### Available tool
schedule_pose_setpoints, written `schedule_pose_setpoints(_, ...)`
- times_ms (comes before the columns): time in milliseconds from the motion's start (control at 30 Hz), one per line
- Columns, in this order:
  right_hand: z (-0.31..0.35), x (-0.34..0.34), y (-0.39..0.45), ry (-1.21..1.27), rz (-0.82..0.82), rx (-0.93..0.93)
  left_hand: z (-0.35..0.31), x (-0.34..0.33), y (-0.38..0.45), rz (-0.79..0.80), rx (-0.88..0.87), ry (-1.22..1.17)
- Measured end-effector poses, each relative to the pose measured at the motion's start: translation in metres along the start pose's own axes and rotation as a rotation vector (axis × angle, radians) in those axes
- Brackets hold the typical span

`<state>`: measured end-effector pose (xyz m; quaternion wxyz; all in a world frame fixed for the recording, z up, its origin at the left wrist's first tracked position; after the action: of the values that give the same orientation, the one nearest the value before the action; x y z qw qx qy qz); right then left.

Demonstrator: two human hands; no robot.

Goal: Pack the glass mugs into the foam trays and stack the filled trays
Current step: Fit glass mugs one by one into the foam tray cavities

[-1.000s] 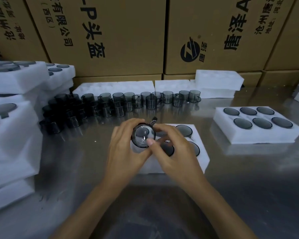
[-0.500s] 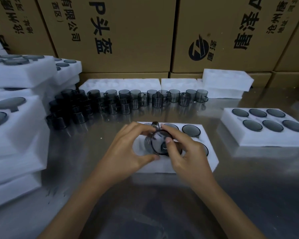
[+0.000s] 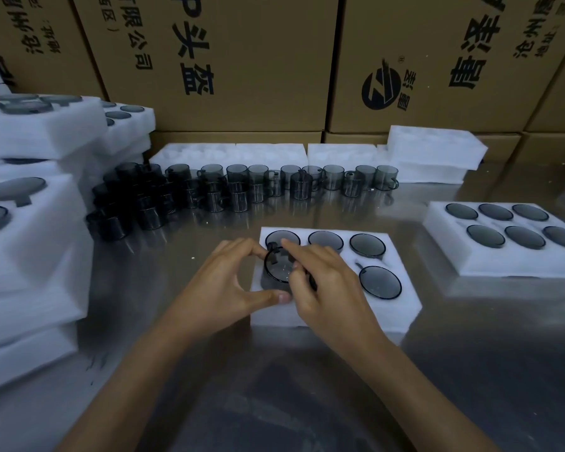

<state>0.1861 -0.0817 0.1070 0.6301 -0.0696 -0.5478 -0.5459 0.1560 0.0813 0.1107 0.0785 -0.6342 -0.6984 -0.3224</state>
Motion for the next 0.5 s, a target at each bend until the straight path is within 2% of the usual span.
schedule_pose_setpoints(167, 0.005, -0.0026, -0.003, -0.054, 0.044, 0.036, 0.0047, 0.0073, -0.0001, 0.007, 0.044, -0.017)
schedule_pose_setpoints(333, -0.0007, 0.003, -0.0035, -0.173, 0.01, 0.041, 0.0059, 0.0028, -0.001, 0.005, 0.139, -0.311)
schedule_pose_setpoints(500, -0.0025, 0.0031, -0.0028, -0.216, 0.024, 0.04, 0.0083, -0.0022, -0.0018, -0.014, 0.19, -0.42)
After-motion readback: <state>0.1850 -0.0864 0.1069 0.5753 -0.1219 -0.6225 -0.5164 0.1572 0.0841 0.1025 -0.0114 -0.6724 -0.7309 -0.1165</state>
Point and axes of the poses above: each hand's wrist, its own y-axis towards the middle knuckle, its own x-axis out of the back of the hand, z = x × y, the point moved 4 cm from there along y, towards the middle knuckle, and after that the axes turned 15 degrees about -y, right-handed, at the moved point
